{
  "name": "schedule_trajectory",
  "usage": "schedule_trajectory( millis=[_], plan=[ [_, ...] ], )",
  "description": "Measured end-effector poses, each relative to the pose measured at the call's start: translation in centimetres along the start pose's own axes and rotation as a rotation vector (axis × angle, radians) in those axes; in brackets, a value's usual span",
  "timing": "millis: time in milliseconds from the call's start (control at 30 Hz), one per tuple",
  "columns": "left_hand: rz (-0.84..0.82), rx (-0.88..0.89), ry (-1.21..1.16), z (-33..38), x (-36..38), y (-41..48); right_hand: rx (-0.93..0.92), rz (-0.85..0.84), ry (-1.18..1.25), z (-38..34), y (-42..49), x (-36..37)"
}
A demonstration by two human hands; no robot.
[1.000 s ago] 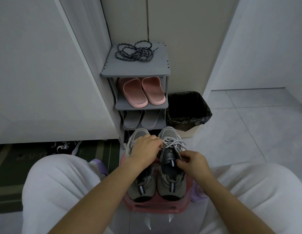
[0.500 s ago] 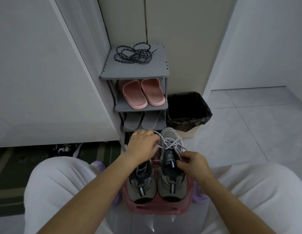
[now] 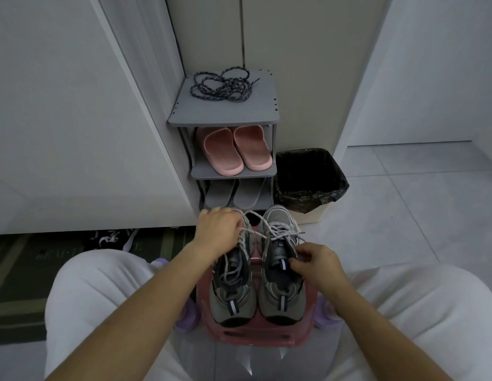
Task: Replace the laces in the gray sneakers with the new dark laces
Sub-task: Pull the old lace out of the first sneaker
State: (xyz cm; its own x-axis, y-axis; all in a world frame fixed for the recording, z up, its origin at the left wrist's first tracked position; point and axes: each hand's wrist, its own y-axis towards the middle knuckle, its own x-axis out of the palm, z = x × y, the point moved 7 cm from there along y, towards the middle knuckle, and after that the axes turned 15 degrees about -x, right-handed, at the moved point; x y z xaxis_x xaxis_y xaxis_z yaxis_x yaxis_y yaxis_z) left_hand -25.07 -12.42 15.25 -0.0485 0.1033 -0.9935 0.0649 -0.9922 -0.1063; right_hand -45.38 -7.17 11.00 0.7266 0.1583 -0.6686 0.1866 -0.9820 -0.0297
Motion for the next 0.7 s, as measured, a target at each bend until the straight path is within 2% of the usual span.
schedule_trajectory(
  millis=[200, 367, 533, 600, 700],
  plan=[
    [-0.003, 0.194, -0.041, 4.7, 1.6, -2.3, 0.012, 0.006, 0.012, 0.0, 0.0, 0.0],
    [0.055, 0.13, -0.062, 3.8, 0.9, -1.6, 0.019, 0.007, 0.023, 0.2, -0.1, 0.0],
    [0.07, -0.069, -0.084, -0.7, 0.0, -0.1, 0.034, -0.006, -0.01, 0.5, 0.0, 0.1],
    [0.061, -0.061, -0.032, -0.6, 0.1, -0.3, 0.03, -0.008, -0.027, 0.5, 0.1, 0.2],
    [0.069, 0.049, 0.003, 1.6, 0.7, -1.6, 0.016, 0.0, -0.058, 0.5, 0.2, 0.2]
  ],
)
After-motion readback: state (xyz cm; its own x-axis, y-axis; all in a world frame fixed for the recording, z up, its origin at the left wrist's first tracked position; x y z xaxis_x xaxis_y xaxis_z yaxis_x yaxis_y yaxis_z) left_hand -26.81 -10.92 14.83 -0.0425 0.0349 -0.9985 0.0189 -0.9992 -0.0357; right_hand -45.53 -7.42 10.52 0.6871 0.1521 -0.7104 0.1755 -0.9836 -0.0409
